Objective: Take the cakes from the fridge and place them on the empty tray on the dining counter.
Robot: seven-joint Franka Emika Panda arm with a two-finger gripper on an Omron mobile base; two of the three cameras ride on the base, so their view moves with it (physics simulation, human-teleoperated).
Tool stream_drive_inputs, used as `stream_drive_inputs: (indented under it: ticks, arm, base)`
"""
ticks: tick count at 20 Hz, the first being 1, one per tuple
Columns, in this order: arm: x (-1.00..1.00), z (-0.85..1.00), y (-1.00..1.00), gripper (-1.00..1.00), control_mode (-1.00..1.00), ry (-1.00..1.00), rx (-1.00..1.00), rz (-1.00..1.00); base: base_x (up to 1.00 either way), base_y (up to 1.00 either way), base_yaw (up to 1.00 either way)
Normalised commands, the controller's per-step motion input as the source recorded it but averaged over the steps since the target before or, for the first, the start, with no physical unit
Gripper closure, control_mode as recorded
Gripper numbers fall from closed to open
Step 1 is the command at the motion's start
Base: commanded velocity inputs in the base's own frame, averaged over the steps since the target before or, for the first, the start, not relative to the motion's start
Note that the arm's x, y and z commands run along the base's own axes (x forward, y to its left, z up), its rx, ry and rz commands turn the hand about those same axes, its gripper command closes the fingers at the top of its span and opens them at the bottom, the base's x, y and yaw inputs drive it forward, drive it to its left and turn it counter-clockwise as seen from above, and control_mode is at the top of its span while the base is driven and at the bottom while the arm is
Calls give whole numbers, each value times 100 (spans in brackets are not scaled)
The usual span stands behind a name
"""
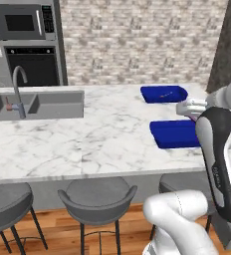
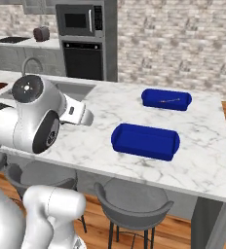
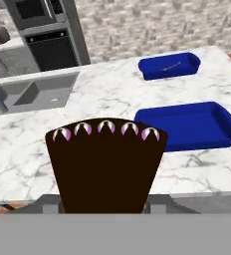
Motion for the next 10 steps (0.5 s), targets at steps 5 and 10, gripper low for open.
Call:
stream_drive_inputs:
  ticks: [5,10]
  arm:
    - [97,-42,-83,100,-100,37,15,-1]
    - [80,-61,-29,100,-100,7,3,0]
  base:
    - [0,0,0]
    - [0,0,0]
